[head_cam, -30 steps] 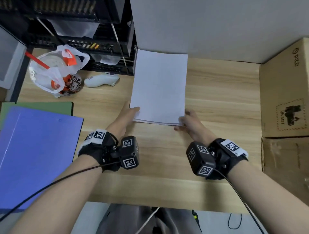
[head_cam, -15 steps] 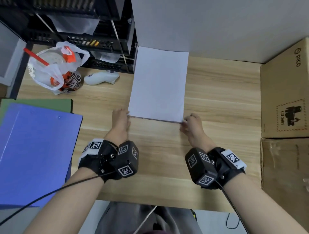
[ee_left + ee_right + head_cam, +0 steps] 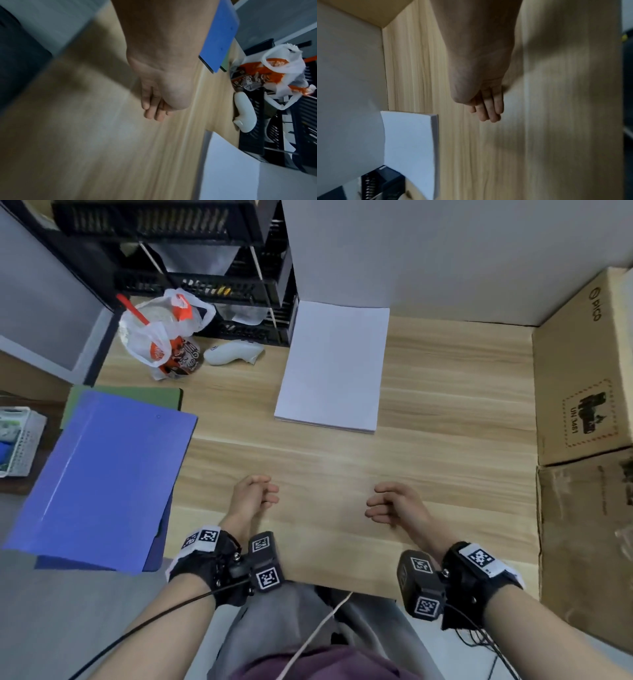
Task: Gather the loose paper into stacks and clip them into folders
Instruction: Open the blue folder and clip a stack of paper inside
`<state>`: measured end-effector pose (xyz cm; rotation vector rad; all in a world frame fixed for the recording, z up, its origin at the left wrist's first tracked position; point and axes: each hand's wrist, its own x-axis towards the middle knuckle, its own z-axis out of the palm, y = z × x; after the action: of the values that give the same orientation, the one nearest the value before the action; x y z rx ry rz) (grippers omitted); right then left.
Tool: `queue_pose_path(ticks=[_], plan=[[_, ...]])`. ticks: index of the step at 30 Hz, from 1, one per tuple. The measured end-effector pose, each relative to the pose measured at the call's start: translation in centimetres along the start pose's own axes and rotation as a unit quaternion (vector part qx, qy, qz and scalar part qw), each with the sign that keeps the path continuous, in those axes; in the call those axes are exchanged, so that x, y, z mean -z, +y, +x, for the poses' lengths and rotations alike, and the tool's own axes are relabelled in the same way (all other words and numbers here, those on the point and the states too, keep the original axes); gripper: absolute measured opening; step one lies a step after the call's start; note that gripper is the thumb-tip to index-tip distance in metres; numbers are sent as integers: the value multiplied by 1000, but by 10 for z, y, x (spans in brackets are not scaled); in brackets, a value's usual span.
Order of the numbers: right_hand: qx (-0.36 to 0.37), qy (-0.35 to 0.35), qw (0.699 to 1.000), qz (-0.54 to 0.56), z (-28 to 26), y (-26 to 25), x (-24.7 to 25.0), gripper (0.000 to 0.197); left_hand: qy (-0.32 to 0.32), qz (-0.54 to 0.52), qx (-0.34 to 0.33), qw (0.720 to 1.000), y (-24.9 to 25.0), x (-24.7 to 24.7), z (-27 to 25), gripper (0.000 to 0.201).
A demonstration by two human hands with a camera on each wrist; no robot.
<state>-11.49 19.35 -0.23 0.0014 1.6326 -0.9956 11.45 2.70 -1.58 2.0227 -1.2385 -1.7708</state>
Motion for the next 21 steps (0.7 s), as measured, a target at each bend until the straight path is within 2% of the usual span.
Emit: queue_pose_path(ticks=[3,6,8,10,12,16,19,21], plan=[[-2,6,999,-41,-7,7,7,26,-38,10,-3,999,-5,3,-12,32],[-7,33,996,-80,-7,6,1,28,-104,40,1,994,4,14,-22,25],[-10,58,992,-112,-4,1,-12,26,-130,35,2,991,8,34,-26,25],[0,90,988,-124,2,-3,-31,21,-132,30,-25,990,9,65,-24,24],[16,116,985,-129,12,-6,-57,18,-101,64,-78,990,9,103,-15,30],[51,109,969,-216,32,-10,-132,21,29,105,-155,982,7,194,8,47],[68,87,956,-272,39,-14,-194,42,127,183,-174,959,4,263,31,57],[69,54,958,-273,41,-18,-235,41,180,225,-160,944,-2,304,45,69]])
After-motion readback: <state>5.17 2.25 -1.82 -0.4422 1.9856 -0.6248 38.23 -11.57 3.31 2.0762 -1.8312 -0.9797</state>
